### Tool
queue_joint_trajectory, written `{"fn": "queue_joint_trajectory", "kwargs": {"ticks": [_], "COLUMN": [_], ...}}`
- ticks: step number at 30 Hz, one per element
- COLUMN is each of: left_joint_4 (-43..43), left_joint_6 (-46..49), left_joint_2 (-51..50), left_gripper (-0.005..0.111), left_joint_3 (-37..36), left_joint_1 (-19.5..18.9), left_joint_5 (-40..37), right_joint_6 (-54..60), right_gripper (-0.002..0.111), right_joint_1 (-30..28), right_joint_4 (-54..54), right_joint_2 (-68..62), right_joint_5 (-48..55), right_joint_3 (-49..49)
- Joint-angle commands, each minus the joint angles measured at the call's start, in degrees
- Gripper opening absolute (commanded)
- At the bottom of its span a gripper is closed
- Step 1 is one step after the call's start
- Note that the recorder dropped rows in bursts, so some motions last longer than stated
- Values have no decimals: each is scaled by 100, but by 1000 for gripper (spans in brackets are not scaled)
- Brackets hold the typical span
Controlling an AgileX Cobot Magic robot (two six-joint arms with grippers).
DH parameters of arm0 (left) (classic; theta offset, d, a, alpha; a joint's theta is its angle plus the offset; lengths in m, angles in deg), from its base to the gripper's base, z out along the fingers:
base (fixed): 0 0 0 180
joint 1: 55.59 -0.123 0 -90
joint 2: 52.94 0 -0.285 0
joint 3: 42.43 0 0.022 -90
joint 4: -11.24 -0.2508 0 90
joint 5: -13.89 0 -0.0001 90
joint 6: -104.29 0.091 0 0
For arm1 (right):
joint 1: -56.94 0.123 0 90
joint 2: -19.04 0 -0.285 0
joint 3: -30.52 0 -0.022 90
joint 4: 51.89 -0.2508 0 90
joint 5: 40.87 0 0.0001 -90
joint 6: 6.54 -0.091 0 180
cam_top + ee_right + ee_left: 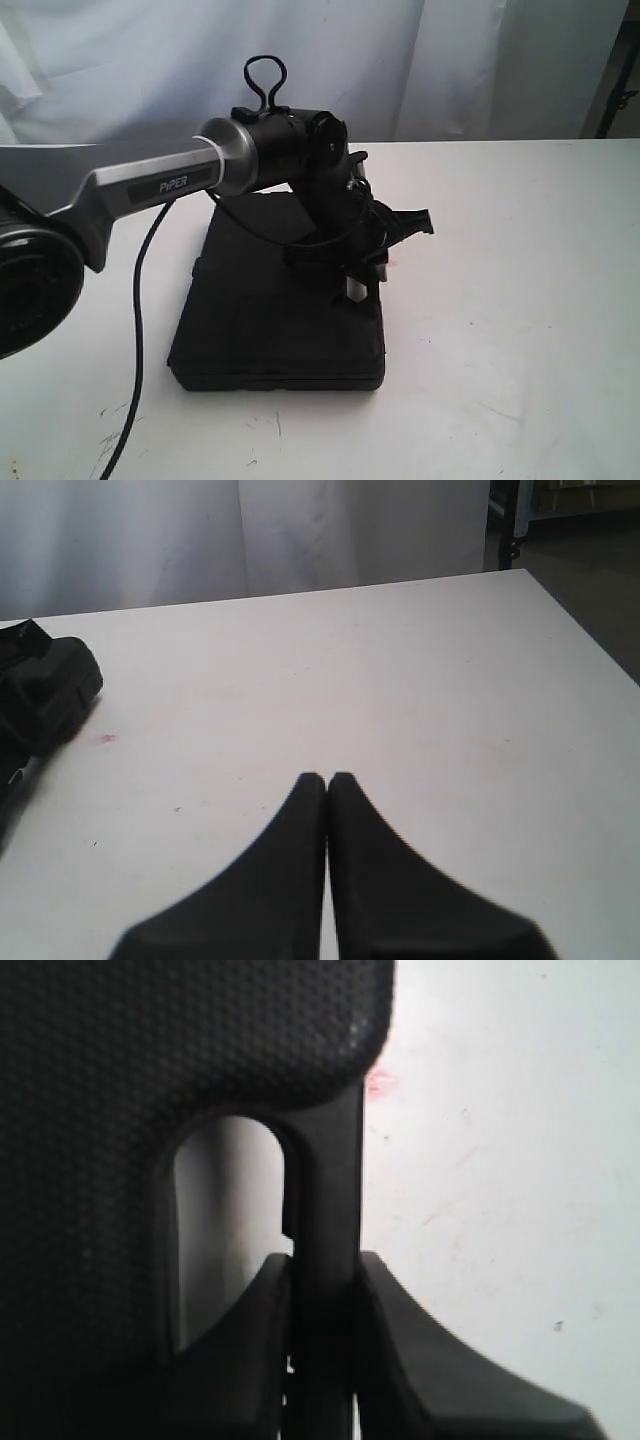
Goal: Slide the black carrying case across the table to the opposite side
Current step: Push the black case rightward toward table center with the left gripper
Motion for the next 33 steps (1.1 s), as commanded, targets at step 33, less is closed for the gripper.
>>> {"fn": "queue_joint_trajectory", "kwargs": {"ticks": [33], "left_joint_4": [423], "left_joint_6": [-180], "left_joint_2": [-118], "left_gripper": [5], "left_joint_3": [349], "left_joint_1": [326], "left_joint_5": [857], "right_joint_6": [0], "right_gripper": [0], "right_joint_1": [13], "right_joint_4": [10], "right_joint_2": [30], "right_joint_5": [-46], "right_joint_3": [-20]}}
